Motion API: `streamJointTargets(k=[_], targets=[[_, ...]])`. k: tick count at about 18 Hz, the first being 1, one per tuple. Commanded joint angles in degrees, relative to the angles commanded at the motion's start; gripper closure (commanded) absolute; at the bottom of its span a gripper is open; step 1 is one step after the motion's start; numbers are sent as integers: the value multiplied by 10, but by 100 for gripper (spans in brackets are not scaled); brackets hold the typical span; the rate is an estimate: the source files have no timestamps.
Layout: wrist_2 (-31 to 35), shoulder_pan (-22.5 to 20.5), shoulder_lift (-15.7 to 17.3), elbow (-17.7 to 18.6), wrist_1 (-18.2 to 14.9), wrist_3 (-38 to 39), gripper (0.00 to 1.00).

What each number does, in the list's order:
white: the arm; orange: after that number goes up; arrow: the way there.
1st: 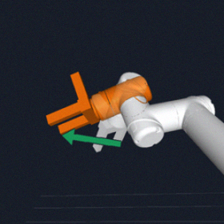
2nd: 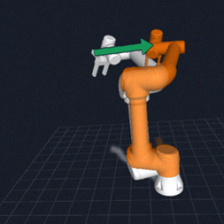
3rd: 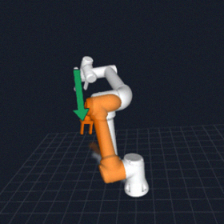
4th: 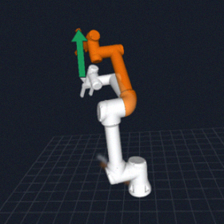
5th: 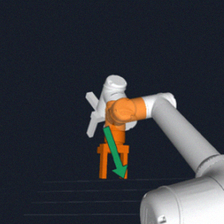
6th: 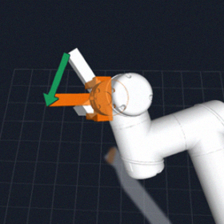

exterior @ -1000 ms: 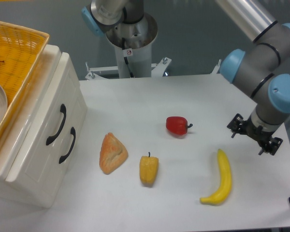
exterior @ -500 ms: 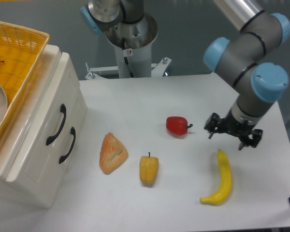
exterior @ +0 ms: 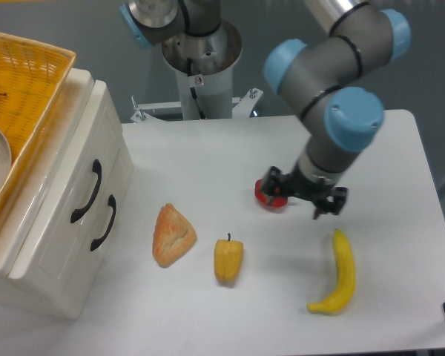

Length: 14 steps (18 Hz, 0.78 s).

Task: Slide the top white drawer open
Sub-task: 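Move the gripper across the table toward the white cabinet's drawers, then lower the gripper to the black handle of the upper drawer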

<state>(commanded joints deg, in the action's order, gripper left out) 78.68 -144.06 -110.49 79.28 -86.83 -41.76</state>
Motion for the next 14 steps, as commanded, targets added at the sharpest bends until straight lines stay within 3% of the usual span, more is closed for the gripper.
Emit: streamJointTargets(k=[6,14], targets=[[-55,41,33,0,-26,33,0],[-78,82,32,4,-37,94,0]])
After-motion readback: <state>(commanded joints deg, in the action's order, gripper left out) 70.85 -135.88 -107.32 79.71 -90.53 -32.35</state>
